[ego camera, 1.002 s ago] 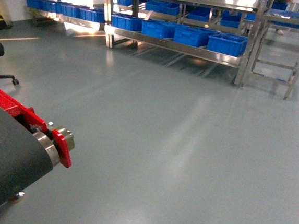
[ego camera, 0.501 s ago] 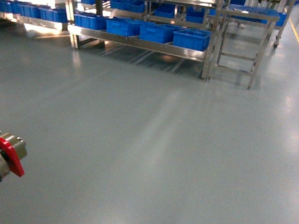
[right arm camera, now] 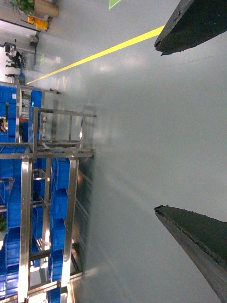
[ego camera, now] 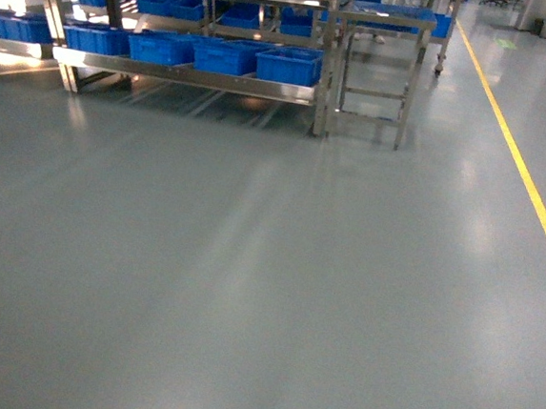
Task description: Pick blue part to blue bin on bottom shelf
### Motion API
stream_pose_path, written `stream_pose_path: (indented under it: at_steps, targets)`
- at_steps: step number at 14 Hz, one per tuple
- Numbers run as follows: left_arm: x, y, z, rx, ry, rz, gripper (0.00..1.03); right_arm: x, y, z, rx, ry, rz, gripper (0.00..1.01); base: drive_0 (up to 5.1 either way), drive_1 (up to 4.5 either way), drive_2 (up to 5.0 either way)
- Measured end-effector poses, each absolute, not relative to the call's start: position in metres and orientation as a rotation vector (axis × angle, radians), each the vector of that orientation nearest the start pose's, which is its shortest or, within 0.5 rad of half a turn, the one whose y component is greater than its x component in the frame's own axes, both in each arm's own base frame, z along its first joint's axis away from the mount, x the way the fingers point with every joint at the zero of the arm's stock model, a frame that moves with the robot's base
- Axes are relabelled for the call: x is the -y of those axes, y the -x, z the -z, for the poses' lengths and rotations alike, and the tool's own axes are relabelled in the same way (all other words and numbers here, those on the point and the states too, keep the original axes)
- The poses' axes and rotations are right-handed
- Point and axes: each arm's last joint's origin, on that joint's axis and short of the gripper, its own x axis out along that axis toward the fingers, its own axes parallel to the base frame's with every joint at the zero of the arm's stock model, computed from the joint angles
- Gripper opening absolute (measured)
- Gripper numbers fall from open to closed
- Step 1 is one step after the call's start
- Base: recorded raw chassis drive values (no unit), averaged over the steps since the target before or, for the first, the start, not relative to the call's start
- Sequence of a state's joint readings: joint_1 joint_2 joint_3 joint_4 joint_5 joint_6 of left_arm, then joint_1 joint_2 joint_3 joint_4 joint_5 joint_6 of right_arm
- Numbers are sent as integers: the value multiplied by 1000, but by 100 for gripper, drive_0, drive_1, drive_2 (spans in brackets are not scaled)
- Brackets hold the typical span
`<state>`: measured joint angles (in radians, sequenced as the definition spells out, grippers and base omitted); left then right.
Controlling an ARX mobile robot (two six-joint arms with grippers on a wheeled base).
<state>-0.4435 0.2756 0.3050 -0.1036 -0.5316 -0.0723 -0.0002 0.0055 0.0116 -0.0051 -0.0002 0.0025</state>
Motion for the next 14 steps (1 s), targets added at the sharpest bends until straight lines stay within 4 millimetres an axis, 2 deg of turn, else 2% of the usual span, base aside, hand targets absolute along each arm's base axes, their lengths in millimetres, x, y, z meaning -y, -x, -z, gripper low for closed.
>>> stream_pose_path:
  at_steps: [14]
  targets:
    - [30, -98, -236, -63, 37, -89, 43, 0, -97, -167, 1, -2, 0, 98, -143, -143, -143]
